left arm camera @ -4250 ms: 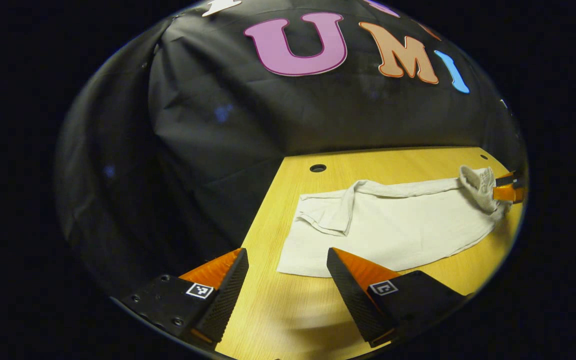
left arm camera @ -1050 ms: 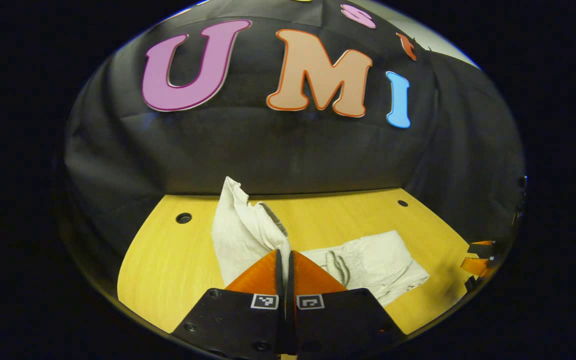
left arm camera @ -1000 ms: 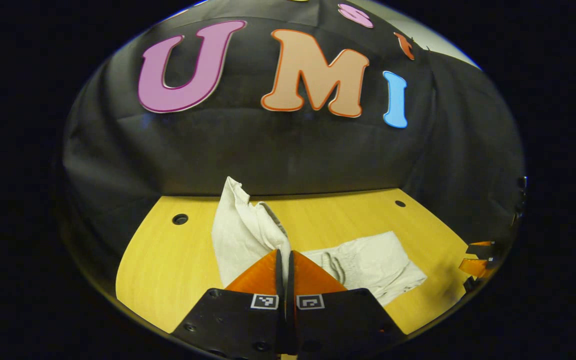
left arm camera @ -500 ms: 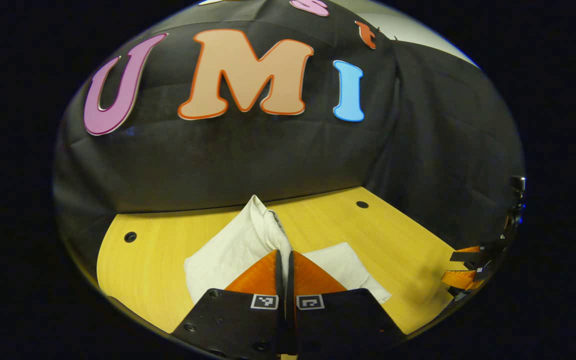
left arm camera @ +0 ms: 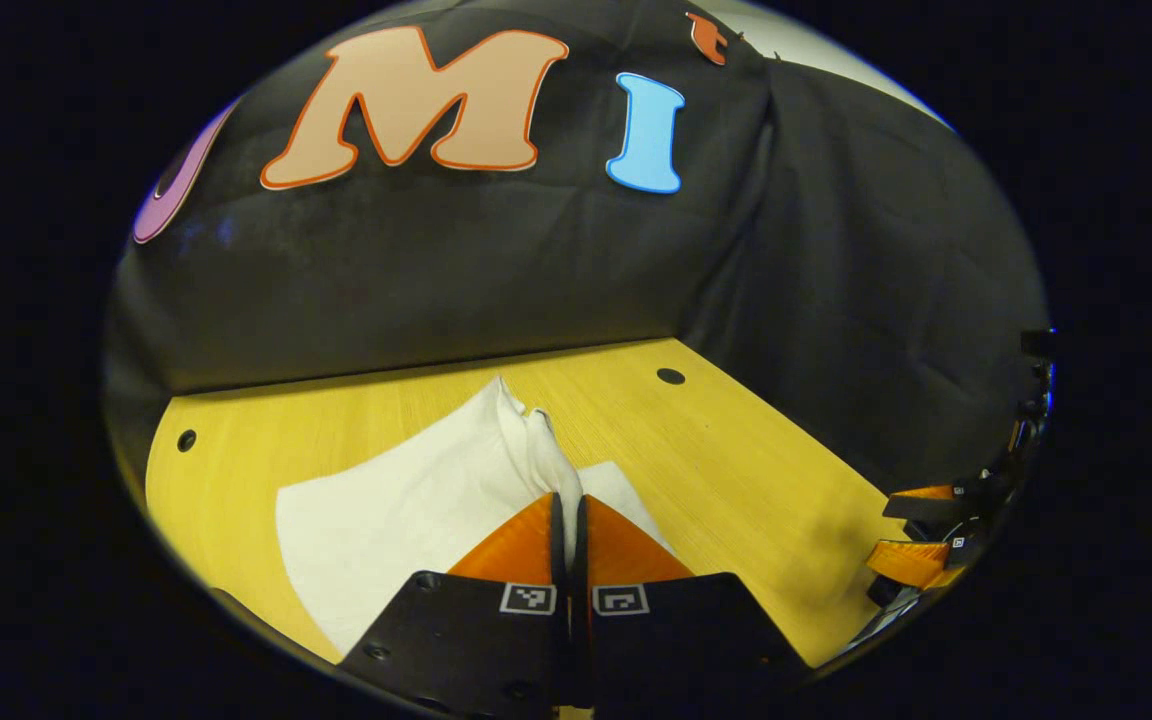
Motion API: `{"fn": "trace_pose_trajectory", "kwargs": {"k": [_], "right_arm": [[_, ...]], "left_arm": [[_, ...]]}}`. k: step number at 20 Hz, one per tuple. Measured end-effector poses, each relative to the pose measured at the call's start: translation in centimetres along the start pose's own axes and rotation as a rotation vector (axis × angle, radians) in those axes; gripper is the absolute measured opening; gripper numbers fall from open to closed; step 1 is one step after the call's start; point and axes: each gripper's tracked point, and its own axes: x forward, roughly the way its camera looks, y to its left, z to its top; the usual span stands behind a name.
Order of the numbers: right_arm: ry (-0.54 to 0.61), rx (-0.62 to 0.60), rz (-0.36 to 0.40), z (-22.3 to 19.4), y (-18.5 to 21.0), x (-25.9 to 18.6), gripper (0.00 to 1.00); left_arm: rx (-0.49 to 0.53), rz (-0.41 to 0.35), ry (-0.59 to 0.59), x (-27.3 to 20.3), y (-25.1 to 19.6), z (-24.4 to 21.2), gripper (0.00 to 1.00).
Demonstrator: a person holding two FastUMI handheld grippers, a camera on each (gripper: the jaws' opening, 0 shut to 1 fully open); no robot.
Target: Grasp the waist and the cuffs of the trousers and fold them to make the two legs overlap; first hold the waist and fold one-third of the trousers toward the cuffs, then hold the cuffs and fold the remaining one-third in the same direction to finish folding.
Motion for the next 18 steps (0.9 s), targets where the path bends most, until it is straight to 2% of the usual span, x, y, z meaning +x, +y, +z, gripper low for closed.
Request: {"fn": "trace_pose_trajectory", "kwargs": {"k": [2, 3, 4, 5, 6, 7, 8, 10, 11, 12, 15, 16, 17, 18], "right_arm": [[-0.002, -0.001, 0.018, 0.1, 0.2, 0.3, 0.94], [-0.002, -0.004, 0.029, 0.3, 0.4, 0.4, 0.98], [-0.002, -0.009, 0.045, 0.4, 0.7, 0.6, 0.97], [-0.001, -0.013, 0.064, 0.5, 1.3, 1.0, 0.97], [-0.002, -0.021, 0.083, 0.7, 1.9, 1.3, 0.92], [-0.007, -0.031, 0.098, 1.0, 2.5, 1.5, 0.92], [-0.019, -0.042, 0.109, 1.6, 3.2, 1.7, 0.97], [-0.064, -0.047, 0.125, 3.6, 5.2, 1.7, 0.97], [-0.102, -0.044, 0.142, 4.8, 6.5, 1.4, 0.97], [-0.149, -0.05, 0.156, 6.3, 7.8, 1.0, 0.96], [-0.265, -0.081, 0.138, 10.7, 10.6, 0.2, 0.97], [-0.312, -0.068, 0.129, 12.5, 11.7, -0.3, 0.92], [-0.364, -0.048, 0.128, 14.3, 13.2, -1.2, 0.96], [-0.408, -0.037, 0.126, 15.8, 14.4, -1.9, 0.92]], "left_arm": [[0.027, -0.015, 0.015, 0.4, -1.1, -1.4, 0.0], [0.05, -0.017, 0.017, -0.2, -1.6, -2.1, 0.04], [0.072, -0.021, 0.017, -0.4, -2.1, -2.7, 0.05], [0.093, -0.021, 0.018, -0.8, -2.4, -3.2, 0.1], [0.104, -0.03, 0.016, -1.6, -2.8, -3.5, 0.15], [0.103, -0.041, 0.004, -2.0, -3.3, -3.4, 0.36], [0.099, -0.041, -0.022, -2.6, -3.4, -2.9, 0.57], [0.105, 0.002, -0.085, -5.7, -2.3, -1.1, 0.99], [0.111, 0.033, -0.131, -7.2, -1.5, 0.0, 0.94], [0.112, 0.077, -0.184, -9.0, -0.2, 1.6, 0.94], [0.104, 0.264, -0.33, -15.9, 5.3, 5.2, 0.93], [0.115, 0.327, -0.37, -18.3, 7.3, 6.4, 0.94], [0.138, 0.387, -0.412, -20.5, 9.3, 7.8, 0.93], [0.162, 0.444, -0.45, -22.9, 11.3, 8.9, 0.93]]}}
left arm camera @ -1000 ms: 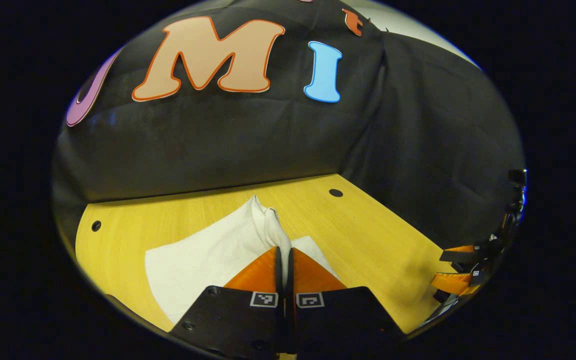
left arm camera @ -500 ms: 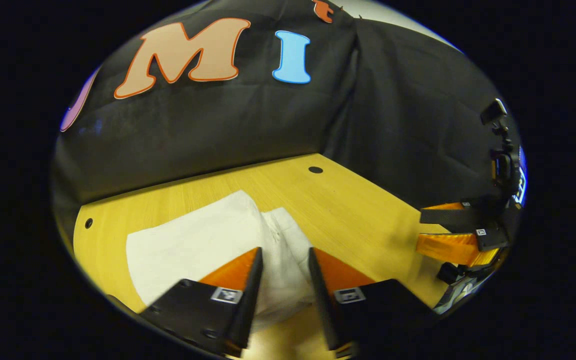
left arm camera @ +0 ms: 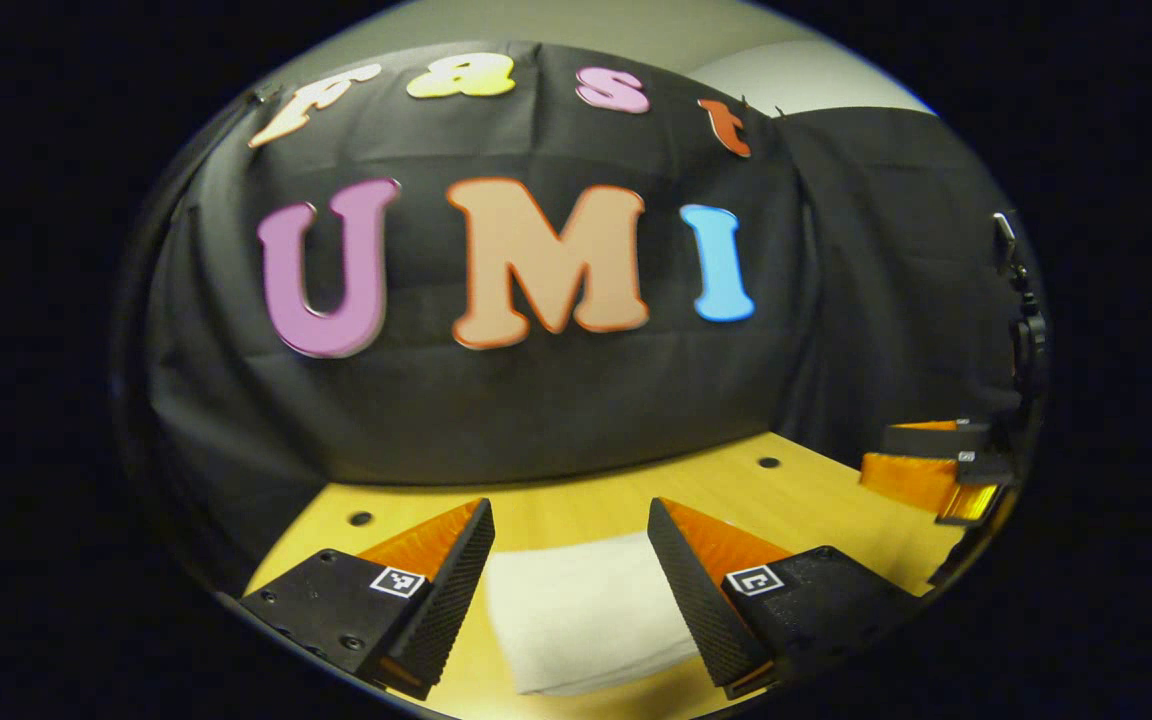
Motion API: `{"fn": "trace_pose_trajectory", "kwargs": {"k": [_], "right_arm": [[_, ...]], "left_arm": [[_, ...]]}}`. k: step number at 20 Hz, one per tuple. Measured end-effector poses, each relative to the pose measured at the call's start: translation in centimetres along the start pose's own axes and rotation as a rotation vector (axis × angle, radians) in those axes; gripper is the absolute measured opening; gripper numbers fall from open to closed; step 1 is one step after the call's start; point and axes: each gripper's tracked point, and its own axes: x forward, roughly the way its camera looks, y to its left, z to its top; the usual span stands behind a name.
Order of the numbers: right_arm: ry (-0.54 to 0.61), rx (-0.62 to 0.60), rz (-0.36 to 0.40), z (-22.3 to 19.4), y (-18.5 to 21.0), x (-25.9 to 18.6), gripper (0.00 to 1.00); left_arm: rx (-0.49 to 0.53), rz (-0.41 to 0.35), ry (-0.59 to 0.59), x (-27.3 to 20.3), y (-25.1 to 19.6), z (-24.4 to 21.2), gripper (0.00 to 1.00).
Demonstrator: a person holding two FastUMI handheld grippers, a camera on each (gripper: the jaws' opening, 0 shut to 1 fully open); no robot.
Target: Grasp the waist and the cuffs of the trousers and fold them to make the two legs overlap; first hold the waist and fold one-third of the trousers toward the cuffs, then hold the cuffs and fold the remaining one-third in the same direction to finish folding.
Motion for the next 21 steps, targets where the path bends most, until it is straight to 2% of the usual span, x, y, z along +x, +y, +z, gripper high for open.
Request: {"fn": "trace_pose_trajectory", "kwargs": {"k": [1, 3, 4, 5, 7, 11, 14, 21], "right_arm": [[-0.049, -0.004, -0.013, 1.8, 1.1, 0.0, 0.96], [-0.139, -0.018, -0.059, 4.5, 2.2, 0.1, 0.96], [-0.159, -0.008, -0.065, 5.3, 3.1, -0.1, 0.92], [-0.176, -0.001, -0.06, 6.2, 4.4, -0.3, 0.96], [-0.197, -0.014, -0.078, 7.2, 5.2, -0.4, 0.96], [-0.25, -0.052, -0.099, 8.7, 6.2, -1.5, 0.96], [-0.241, -0.095, -0.089, 8.5, 6.3, -1.8, 0.96], [-0.295, -0.084, -0.095, 10.2, 5.8, -2.2, 0.96]], "left_arm": [[0.02, 0.045, -0.039, -0.8, 2.7, 1.2, 0.93], [0.025, 0.105, -0.073, -1.5, 6.7, 2.4, 0.93], [0.016, 0.12, -0.073, -2.1, 7.9, 2.5, 0.92], [0.006, 0.141, -0.084, -2.6, 9.3, 2.8, 0.93], [-0.014, 0.176, -0.096, -3.0, 11.3, 3.3, 0.94], [-0.032, 0.189, -0.103, -3.3, 12.2, 2.8, 0.93], [-0.062, 0.208, -0.103, -3.5, 12.5, 2.7, 0.94], [-0.037, 0.22, -0.125, -4.0, 12.8, 3.9, 0.92]]}}
